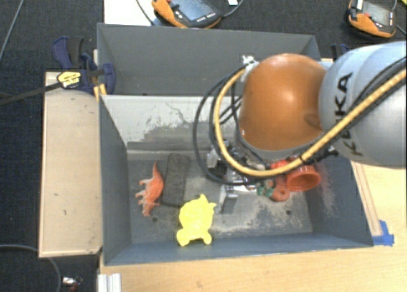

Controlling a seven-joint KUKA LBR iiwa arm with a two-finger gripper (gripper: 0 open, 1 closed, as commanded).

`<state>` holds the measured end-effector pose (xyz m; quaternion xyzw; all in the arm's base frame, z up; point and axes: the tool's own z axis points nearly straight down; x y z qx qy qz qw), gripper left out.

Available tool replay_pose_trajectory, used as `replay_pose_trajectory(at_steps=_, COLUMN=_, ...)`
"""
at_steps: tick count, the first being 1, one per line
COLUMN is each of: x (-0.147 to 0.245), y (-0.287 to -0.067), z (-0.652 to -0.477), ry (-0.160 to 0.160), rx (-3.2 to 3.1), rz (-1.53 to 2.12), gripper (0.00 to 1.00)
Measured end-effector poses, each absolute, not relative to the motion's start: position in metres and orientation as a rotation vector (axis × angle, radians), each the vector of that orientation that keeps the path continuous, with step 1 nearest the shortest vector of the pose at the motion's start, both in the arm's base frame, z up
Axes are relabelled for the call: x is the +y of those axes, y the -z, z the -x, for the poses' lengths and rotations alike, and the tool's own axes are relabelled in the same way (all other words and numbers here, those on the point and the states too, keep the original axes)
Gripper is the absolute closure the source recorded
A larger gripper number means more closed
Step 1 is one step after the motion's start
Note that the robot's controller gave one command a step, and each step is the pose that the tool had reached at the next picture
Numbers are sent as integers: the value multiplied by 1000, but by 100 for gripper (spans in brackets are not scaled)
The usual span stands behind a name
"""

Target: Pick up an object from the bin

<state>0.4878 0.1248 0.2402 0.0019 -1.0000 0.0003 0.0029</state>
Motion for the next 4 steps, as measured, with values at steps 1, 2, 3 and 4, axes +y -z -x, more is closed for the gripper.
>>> replay_pose_trajectory(at_steps=1, x=124, y=-244, z=-489, ry=1, rx=-3144, rz=4, gripper=0)
replay_pose_trajectory(at_steps=2, x=144, y=-119, z=-481, ry=2, rx=-3110, rz=-468, gripper=0)
replay_pose_trajectory(at_steps=3, x=146, y=-161, z=-484, ry=3, rx=-3110, rz=-526, gripper=0)
replay_pose_trajectory(at_steps=4, x=150, y=-105, z=-495, ry=3, rx=-3064, rz=-688, gripper=0)
